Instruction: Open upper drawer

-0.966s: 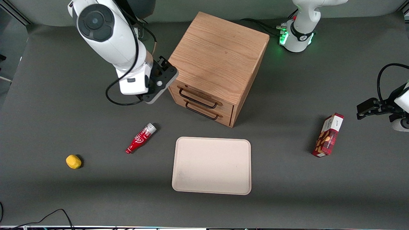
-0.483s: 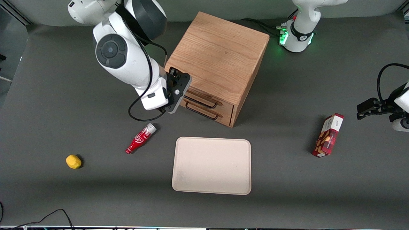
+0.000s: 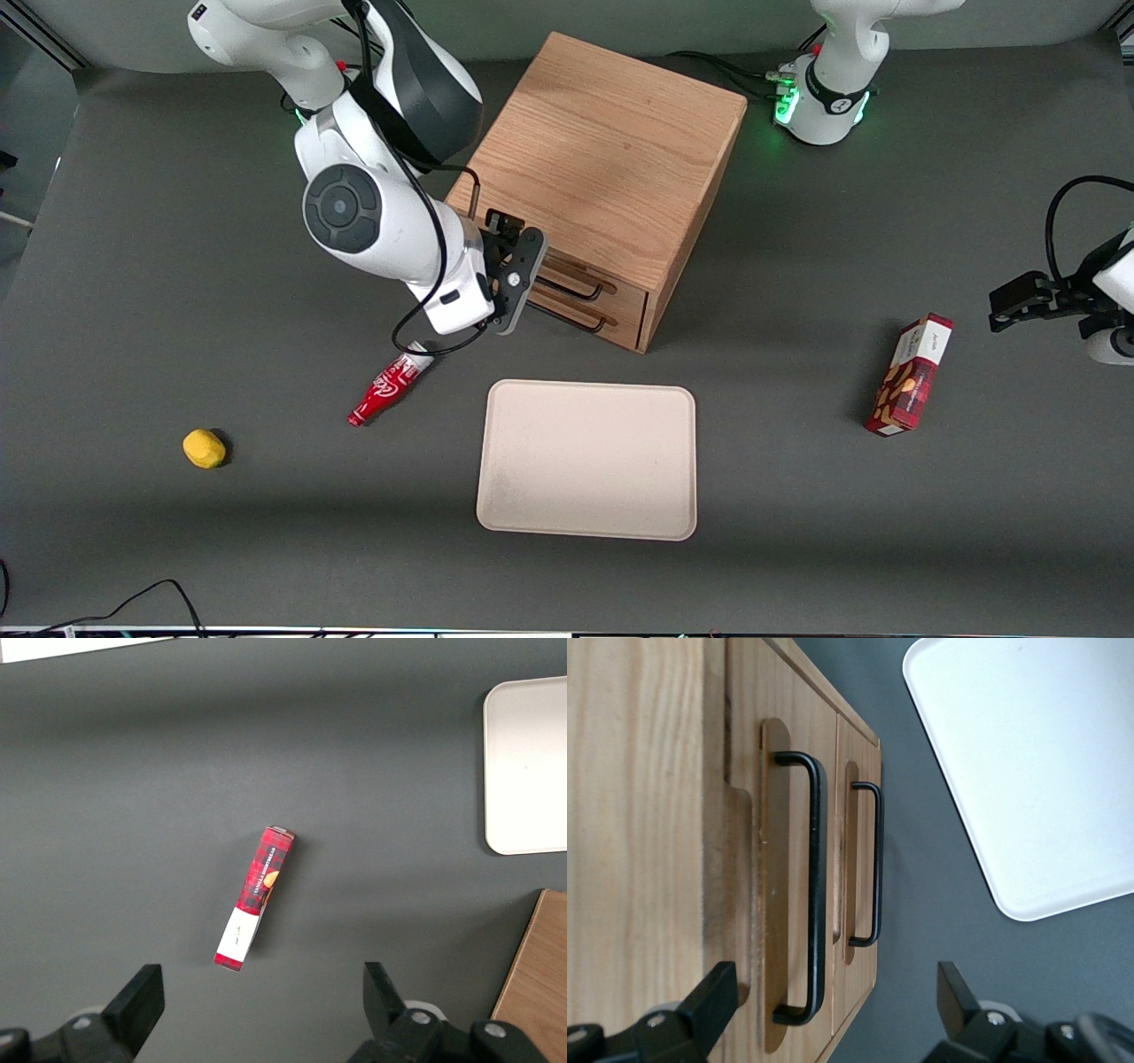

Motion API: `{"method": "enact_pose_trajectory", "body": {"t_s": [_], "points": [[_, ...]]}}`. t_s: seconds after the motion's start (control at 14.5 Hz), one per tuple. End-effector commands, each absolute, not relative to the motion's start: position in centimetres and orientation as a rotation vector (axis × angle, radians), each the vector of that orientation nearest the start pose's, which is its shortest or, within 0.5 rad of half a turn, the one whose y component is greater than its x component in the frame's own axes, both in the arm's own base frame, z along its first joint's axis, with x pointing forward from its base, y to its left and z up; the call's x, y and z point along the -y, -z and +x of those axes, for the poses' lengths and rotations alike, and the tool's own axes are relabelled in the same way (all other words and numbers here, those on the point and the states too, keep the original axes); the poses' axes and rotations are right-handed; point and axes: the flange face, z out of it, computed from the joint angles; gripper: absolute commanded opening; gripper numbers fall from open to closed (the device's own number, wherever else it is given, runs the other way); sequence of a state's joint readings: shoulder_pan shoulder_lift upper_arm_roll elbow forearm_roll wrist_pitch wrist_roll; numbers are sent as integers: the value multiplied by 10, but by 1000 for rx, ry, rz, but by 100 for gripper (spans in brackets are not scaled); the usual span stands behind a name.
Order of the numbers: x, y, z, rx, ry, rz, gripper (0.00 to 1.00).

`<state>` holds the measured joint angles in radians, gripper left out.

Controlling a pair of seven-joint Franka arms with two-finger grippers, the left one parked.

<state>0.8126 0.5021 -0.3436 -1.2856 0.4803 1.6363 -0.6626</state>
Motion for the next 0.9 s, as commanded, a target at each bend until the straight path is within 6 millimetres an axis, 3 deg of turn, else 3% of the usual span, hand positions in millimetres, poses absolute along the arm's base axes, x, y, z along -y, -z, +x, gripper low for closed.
{"method": "enact_pose_trajectory", "body": {"t_s": [0.0,0.21,0.83], "points": [[-397,-457,571,1477,-131,-2371,100],[-402,-441,568,1444,-159,-2348,100],[-414,-416,576,1422,-93,-2366,100]]}}
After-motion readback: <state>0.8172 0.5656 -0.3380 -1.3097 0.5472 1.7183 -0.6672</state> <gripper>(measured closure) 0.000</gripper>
